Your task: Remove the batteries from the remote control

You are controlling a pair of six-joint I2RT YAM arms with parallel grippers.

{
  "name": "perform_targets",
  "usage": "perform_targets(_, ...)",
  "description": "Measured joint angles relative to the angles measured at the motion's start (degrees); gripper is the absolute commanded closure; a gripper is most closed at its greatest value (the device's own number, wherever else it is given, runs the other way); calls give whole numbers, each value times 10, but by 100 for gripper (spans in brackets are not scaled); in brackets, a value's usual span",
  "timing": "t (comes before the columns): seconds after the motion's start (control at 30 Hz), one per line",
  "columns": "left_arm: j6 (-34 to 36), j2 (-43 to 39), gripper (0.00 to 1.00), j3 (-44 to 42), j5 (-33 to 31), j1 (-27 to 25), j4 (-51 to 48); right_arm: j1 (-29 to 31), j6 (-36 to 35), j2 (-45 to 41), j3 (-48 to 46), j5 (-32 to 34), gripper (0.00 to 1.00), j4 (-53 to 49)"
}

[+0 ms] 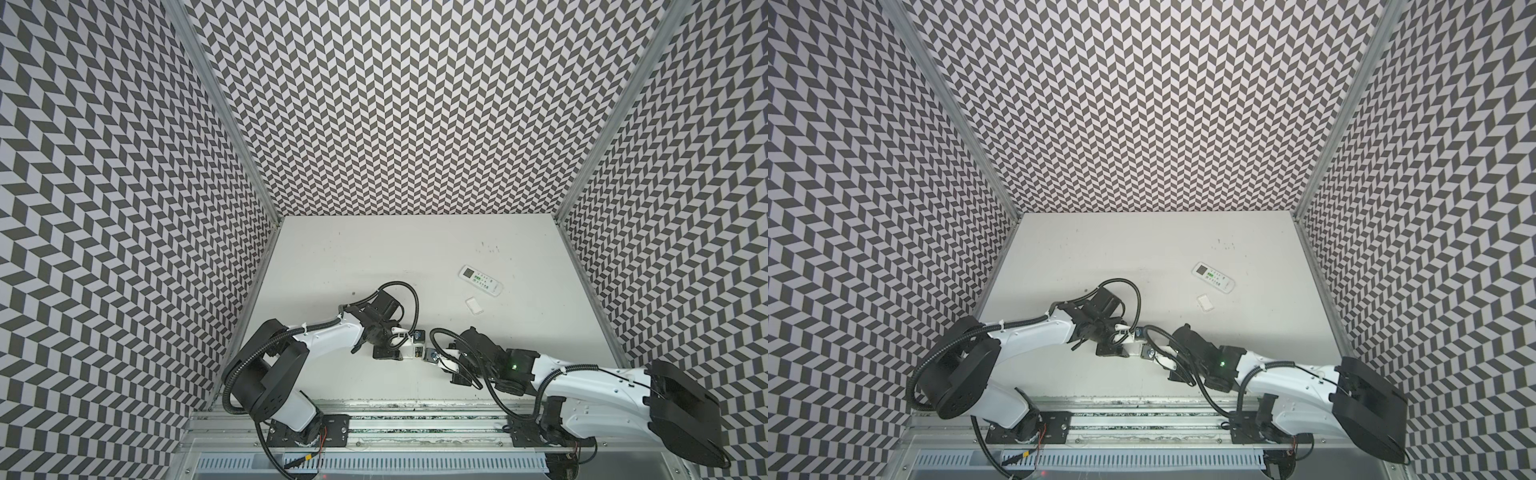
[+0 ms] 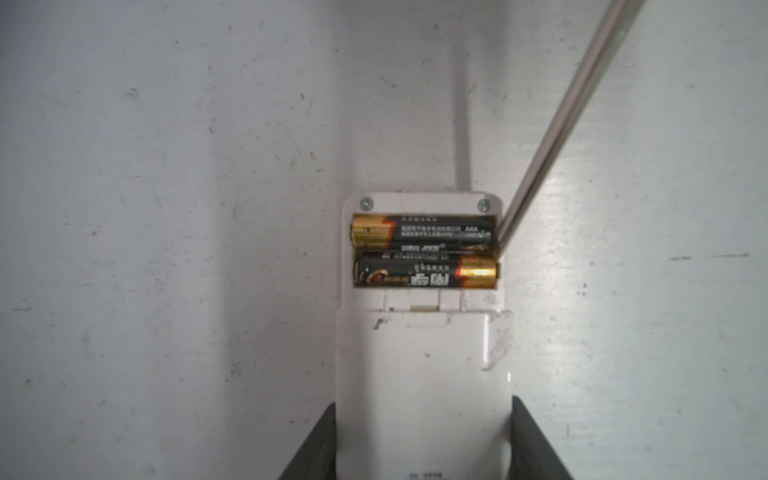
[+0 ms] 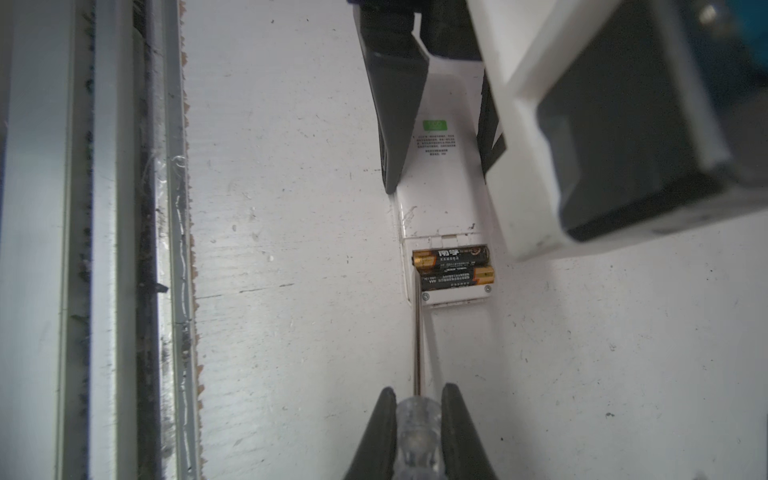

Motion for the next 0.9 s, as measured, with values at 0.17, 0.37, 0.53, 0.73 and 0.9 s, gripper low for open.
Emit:
perform_targets(0.17,0,0,67,0,-3,0,8,0,-4,-1,0,9,100,1)
perform_targets(0.37,0,0,67,0,-4,0,13,0,-7,-8,-1,13,100,1)
perform_targets(0.53,0,0,67,0,-6,0,16,0,-12,-8,-1,17,100,2)
perform_targets(0.73,0,0,67,0,-7,0,17,0,-14,-9,-2,18,100,2)
perform_targets(0.9,0,0,67,0,-6,0,17,0,-14,-17,-9,19,100,6)
